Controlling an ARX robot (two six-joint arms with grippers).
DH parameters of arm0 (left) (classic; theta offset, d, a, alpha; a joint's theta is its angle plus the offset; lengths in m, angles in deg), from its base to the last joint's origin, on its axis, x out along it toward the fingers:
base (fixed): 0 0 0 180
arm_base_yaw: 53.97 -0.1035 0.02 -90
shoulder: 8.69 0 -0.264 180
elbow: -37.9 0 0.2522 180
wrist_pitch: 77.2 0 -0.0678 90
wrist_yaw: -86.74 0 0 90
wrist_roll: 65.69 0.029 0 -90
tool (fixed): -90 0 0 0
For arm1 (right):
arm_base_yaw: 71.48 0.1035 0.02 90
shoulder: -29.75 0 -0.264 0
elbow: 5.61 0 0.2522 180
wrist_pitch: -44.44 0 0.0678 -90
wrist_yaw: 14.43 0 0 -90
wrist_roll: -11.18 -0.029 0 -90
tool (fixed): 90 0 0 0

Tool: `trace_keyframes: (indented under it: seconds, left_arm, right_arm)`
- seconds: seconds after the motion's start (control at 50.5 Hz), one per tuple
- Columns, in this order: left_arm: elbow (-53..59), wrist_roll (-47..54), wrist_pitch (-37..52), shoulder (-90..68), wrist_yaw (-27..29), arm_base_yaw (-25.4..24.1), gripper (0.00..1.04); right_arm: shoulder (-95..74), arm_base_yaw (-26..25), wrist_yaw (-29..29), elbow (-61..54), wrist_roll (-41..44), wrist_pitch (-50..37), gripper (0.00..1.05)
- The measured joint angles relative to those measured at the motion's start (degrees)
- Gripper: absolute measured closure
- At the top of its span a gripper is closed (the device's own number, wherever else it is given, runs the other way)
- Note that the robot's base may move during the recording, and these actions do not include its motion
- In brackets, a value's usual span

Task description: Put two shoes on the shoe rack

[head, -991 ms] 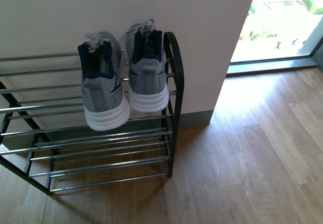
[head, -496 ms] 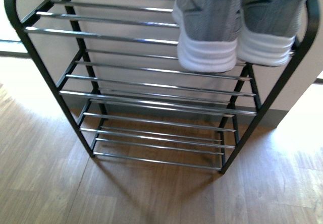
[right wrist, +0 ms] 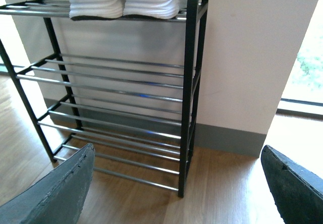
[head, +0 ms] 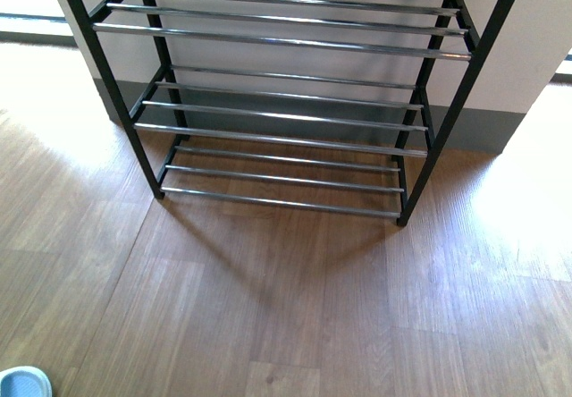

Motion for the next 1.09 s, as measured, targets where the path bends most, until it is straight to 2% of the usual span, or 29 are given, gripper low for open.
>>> trace_keyframes:
  seconds: [1.09]
  left_arm:
    - [0.00, 0.07, 0.00, 0.09, 0.04, 0.09, 0.09]
  right_arm:
    - [0.09, -0.02, 0.02, 0.00, -0.20, 0.04, 0.09]
